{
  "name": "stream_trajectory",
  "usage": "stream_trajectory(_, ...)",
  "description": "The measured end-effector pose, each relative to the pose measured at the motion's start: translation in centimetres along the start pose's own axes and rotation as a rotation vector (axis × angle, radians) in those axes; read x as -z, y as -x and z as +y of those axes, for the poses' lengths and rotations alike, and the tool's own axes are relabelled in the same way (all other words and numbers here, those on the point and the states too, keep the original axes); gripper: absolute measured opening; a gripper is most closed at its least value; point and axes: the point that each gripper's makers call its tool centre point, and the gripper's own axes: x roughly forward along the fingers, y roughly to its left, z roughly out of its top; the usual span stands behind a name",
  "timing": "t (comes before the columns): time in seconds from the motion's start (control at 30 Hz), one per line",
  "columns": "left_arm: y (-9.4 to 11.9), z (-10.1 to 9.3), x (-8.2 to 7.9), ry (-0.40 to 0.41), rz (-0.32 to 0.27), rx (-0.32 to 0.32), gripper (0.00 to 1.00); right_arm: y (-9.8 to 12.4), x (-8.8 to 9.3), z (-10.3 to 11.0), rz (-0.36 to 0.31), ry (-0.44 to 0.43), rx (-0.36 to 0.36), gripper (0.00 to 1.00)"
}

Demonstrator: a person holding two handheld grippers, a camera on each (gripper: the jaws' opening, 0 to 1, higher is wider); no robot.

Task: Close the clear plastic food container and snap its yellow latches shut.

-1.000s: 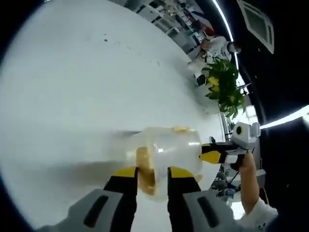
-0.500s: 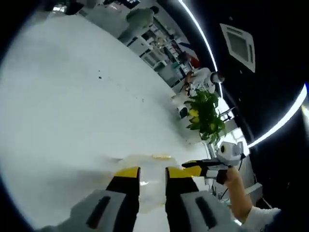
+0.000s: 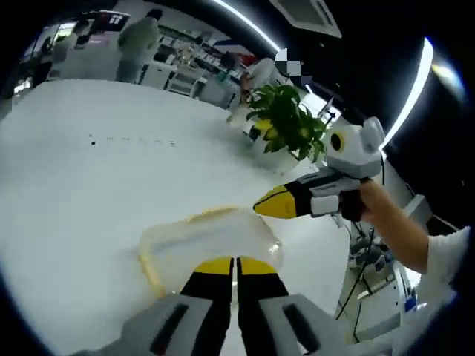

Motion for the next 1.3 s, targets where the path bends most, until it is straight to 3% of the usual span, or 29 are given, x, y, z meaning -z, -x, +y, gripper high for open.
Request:
stream_trajectory(0.1,-0.8,-0.5,0.7,-0.078,0.036,-0.011,0.0,-1.2,0.3,0.3,0.053,0.057,0.001,0.0)
stream_trajectory(0.2,-1.4,-0.6,0.7,-0.102,0.043,-0.008,0.0,-1.9,0.8,1.2,0.085,0.129,-0.006,0.0)
stream_trajectory(0.33,-1.9,-0.8,1.0,-0.101,0.057,0.006,0.0,-2.8,0.5,1.6,0.093,0.164,-0.021,0.0)
stream_trajectory(0.53,-2.1,-1.4,3.2,-0.099,0.122,0.04,0.0,-3.3,-0.1,1.2,0.077,0.217,0.023,0.0)
stream_trajectory(0.57,-1.9,-1.5,2.9,-0.103,0.096,0.046,0.0,-3.7,-0.7,1.0,0.069,0.221,0.031,0.0)
stream_trajectory(0.8,-2.3,-0.5,2.8,-0.101,0.102,0.036,0.0,-3.8,-3.2,-0.4,0.009,0.195,0.094,0.0)
stream_trajectory(0.9,-2.5,-0.3,2.8,-0.103,0.105,0.037,0.0,-4.4,-3.8,-1.3,0.014,0.201,0.115,0.0)
stream_trajectory(1.0,-2.5,-0.4,2.8,-0.102,0.103,0.039,0.0,-4.8,-3.7,-2.3,0.041,0.235,0.166,0.0)
stream_trajectory(1.3,-2.4,-0.8,2.8,-0.125,0.091,0.042,0.0,-6.0,-2.3,-2.8,0.098,0.197,0.163,0.0)
